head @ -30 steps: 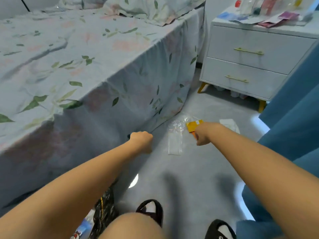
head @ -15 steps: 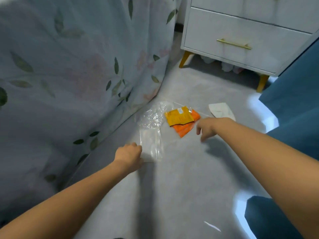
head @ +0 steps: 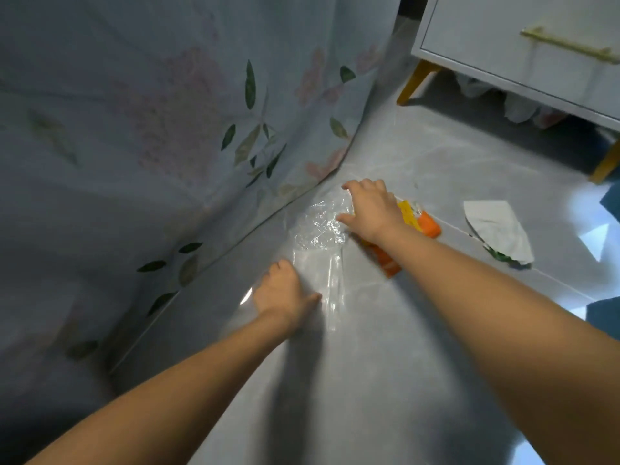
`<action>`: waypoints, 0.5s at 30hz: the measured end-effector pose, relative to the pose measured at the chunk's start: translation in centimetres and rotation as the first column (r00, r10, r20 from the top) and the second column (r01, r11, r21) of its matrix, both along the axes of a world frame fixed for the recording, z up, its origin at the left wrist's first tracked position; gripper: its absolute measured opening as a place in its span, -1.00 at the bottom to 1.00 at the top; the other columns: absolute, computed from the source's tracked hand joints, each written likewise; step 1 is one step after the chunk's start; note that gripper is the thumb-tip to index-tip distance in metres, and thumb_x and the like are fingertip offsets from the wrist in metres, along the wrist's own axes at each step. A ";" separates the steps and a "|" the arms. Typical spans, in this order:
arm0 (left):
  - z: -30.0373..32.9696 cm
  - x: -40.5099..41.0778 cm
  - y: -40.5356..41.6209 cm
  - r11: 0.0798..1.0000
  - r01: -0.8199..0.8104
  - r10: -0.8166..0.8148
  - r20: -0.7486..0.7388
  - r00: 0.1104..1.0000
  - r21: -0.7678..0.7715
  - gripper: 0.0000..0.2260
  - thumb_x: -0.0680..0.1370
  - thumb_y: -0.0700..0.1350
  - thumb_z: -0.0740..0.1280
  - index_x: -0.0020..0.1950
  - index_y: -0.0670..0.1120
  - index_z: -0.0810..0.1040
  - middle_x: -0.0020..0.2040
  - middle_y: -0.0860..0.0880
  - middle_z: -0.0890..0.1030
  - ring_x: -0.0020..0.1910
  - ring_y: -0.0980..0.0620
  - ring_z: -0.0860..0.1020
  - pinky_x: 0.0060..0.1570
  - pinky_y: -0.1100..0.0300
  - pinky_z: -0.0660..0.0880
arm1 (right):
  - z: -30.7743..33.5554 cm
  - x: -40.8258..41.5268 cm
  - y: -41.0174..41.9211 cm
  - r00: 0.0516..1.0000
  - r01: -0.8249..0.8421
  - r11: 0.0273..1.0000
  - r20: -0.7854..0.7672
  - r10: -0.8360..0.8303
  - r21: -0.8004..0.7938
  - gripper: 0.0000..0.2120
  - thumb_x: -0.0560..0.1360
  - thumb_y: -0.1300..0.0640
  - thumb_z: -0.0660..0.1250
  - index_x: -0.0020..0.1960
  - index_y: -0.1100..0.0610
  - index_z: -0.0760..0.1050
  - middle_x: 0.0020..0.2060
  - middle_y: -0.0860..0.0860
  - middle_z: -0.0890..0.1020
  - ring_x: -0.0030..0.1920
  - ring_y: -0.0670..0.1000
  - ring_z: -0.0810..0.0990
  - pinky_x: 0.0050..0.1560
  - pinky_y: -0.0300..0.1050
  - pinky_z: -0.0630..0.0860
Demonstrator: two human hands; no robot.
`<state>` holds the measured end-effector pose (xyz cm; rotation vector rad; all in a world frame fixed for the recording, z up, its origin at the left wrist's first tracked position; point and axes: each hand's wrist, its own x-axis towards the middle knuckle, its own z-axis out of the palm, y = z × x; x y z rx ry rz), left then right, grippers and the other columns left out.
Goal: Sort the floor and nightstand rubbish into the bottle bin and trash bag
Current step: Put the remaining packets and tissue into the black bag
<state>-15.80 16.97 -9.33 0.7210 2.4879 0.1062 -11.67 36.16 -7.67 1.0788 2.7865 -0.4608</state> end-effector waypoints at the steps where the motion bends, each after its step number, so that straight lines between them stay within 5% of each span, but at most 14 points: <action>1: -0.2 0.2 0.0 1.000 -0.009 0.009 0.008 1.000 0.003 -0.42 0.40 0.16 0.45 0.26 -0.10 0.34 0.26 -0.09 0.47 0.27 -0.11 0.47 0.13 0.06 0.42 | -0.1 -0.8 -0.1 1.000 0.024 1.000 0.006 -0.024 -0.006 -0.34 0.45 -0.14 0.38 0.43 0.08 0.25 0.35 0.10 0.38 0.37 0.16 0.27 0.31 0.05 0.30; 7: -0.9 0.4 -0.2 0.991 -0.101 0.086 0.164 0.983 0.088 -0.79 0.40 0.04 0.41 -0.16 -0.04 0.46 -0.09 -0.03 0.59 -0.01 -0.11 0.59 -0.21 0.16 0.43 | -1.5 -2.4 -0.9 0.986 0.064 0.995 0.159 -0.052 -0.072 -0.01 0.38 -0.29 0.35 0.56 0.12 -0.08 0.51 0.07 0.19 0.54 0.19 -0.05 0.49 0.19 -0.04; 15: 0.4 -0.7 -1.1 0.923 -0.278 0.189 0.316 0.930 0.266 -0.87 0.40 -0.01 0.49 -0.16 0.00 0.59 -0.20 0.02 0.62 -0.14 -0.03 0.62 -0.06 0.06 0.59 | -4.0 0.3 -2.7 0.986 -0.162 0.966 0.062 0.153 0.204 -0.70 0.54 -0.12 0.23 0.15 0.04 0.53 0.13 0.03 0.57 0.31 0.08 0.37 0.48 0.15 -0.12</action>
